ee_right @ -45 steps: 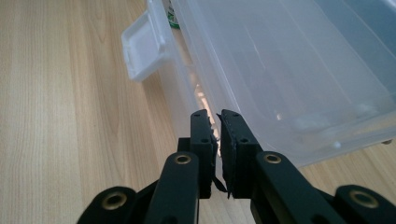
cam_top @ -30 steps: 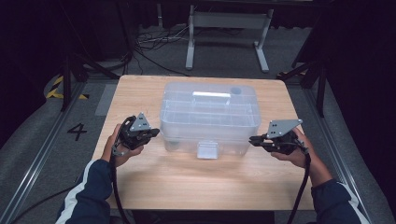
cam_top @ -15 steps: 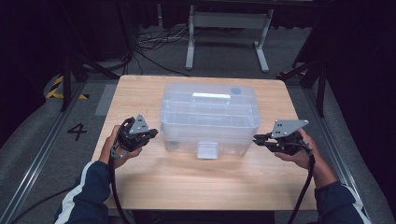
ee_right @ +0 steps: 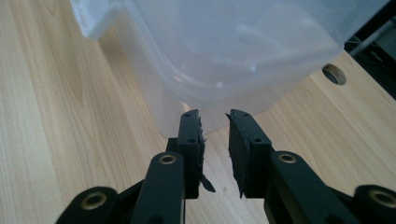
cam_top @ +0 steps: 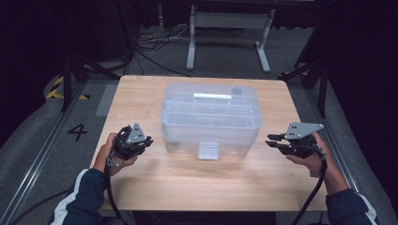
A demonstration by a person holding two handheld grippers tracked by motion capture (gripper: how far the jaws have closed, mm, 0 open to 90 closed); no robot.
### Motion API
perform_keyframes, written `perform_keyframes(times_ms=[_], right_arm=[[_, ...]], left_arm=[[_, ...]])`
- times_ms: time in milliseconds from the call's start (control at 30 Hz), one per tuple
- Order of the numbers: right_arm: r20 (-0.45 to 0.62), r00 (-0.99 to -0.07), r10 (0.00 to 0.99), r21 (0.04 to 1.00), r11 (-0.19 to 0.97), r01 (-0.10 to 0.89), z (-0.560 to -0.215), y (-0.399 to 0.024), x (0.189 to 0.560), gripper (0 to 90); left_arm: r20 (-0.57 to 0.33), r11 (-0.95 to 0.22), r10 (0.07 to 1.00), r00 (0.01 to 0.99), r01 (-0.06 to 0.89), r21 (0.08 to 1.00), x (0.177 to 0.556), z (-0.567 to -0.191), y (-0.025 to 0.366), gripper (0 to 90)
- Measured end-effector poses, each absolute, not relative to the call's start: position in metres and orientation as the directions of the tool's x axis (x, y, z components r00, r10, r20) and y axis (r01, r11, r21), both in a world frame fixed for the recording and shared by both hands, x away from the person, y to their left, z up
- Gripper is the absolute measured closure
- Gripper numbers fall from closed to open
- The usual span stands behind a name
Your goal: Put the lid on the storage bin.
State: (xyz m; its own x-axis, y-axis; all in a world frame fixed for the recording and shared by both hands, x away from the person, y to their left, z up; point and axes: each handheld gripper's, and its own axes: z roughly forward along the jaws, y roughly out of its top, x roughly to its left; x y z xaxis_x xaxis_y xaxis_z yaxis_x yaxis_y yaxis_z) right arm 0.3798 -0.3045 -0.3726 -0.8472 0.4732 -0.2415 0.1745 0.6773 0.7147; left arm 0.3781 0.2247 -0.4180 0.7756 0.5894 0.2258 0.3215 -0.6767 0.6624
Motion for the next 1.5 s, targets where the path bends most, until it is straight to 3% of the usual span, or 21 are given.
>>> perform_keyframes(times_ms=[67, 233, 533, 800, 1133, 1500], right_arm=[[-0.246, -0.836, 0.491, 0.710, 0.679, 0.190, -0.376, -0.309, 0.380, 71.6], [-0.232, -0.807, 0.543, 0.708, 0.663, 0.243, -0.386, -0.323, 0.383, 65.5], [-0.214, -0.742, 0.635, 0.713, 0.621, 0.325, -0.410, -0.345, 0.389, 52.6], [-0.189, -0.722, 0.665, 0.701, 0.606, 0.375, -0.433, -0.357, 0.390, 42.6], [-0.143, -0.654, 0.743, 0.719, 0.532, 0.447, -0.457, -0.372, 0.389, 29.9], [-0.061, -0.576, 0.815, 0.746, 0.421, 0.517, -0.477, -0.395, 0.377, 25.2]], left_arm=[[0.225, -0.683, 0.585, 0.779, 0.323, 0.655, 0.376, -0.423, 0.227, 78.1], [0.223, -0.678, 0.608, 0.762, 0.352, 0.645, 0.372, -0.433, 0.231, 61.6], [0.205, -0.702, 0.600, 0.774, 0.386, 0.598, 0.368, -0.448, 0.235, 48.3], [0.172, -0.675, 0.621, 0.765, 0.410, 0.613, 0.364, -0.457, 0.243, 34.7], [0.104, -0.590, 0.693, 0.713, 0.478, 0.650, 0.358, -0.472, 0.257, 26.5], [0.001, -0.484, 0.744, 0.668, 0.538, 0.690, 0.353, -0.481, 0.273, 16.0]])
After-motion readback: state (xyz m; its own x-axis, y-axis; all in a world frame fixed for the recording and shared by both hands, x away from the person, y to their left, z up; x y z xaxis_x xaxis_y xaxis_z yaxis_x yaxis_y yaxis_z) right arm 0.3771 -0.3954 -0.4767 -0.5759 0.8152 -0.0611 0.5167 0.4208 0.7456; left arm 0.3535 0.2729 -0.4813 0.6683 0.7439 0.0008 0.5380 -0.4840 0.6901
